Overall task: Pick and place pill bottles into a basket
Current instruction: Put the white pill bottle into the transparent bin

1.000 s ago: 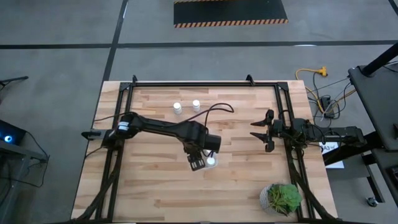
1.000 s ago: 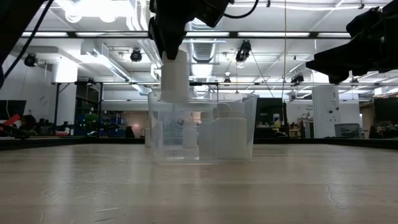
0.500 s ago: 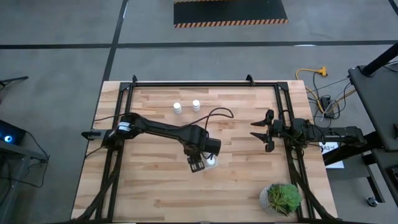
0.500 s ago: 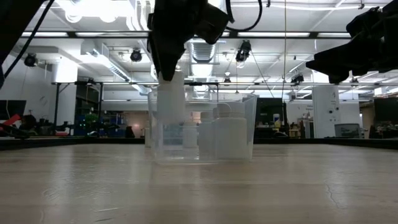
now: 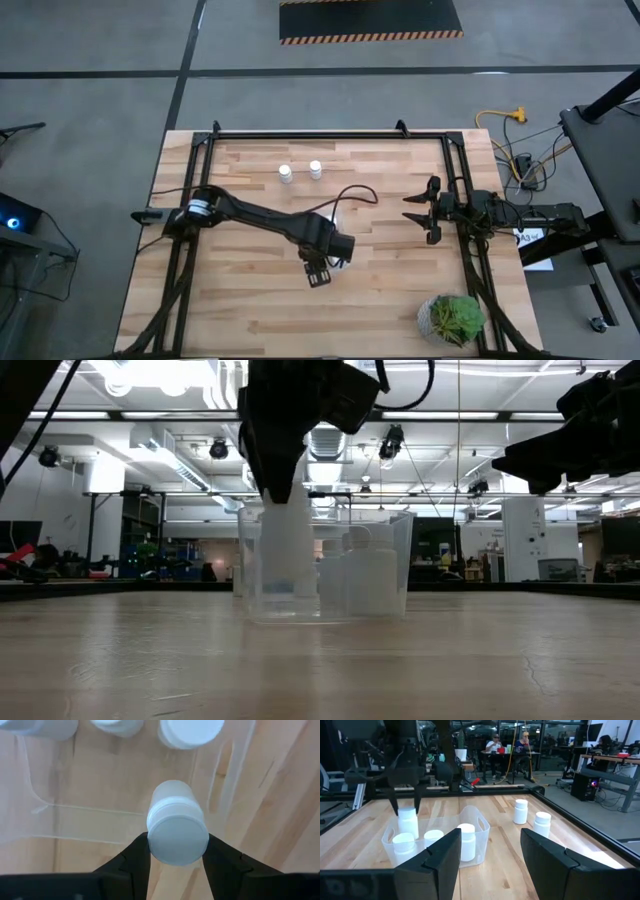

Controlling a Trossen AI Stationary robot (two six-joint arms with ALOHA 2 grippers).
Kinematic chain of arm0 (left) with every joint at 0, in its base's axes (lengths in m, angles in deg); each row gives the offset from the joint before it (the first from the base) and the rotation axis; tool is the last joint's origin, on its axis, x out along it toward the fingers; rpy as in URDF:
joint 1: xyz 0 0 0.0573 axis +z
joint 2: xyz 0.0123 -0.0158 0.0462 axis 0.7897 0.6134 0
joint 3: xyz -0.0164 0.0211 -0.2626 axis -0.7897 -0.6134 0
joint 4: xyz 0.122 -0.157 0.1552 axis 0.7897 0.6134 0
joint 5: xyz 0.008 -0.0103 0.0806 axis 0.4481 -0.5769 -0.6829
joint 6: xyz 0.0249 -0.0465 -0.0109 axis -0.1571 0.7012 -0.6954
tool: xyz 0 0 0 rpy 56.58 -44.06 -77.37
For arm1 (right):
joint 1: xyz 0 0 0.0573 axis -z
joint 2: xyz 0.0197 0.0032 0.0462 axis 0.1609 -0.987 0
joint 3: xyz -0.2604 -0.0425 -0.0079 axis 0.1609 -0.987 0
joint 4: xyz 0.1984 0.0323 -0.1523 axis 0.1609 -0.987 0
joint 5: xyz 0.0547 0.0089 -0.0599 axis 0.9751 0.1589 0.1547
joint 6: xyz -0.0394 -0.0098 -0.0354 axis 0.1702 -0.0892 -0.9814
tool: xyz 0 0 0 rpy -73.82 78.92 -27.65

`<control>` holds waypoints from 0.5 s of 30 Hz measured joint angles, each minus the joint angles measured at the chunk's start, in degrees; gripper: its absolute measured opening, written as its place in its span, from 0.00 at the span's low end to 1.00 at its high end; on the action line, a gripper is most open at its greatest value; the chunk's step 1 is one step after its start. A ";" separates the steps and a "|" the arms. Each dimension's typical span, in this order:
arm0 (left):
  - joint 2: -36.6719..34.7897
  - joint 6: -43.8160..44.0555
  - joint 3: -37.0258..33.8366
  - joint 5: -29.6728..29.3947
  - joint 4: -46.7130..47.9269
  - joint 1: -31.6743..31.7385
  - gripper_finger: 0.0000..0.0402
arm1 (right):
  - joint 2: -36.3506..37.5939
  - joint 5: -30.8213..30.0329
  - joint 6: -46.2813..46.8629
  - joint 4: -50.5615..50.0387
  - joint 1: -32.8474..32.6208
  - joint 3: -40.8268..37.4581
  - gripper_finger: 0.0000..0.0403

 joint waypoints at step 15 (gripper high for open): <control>0.00 0.46 -4.53 1.74 -1.13 -0.12 0.34 | -0.02 0.02 0.01 0.00 0.00 0.00 0.48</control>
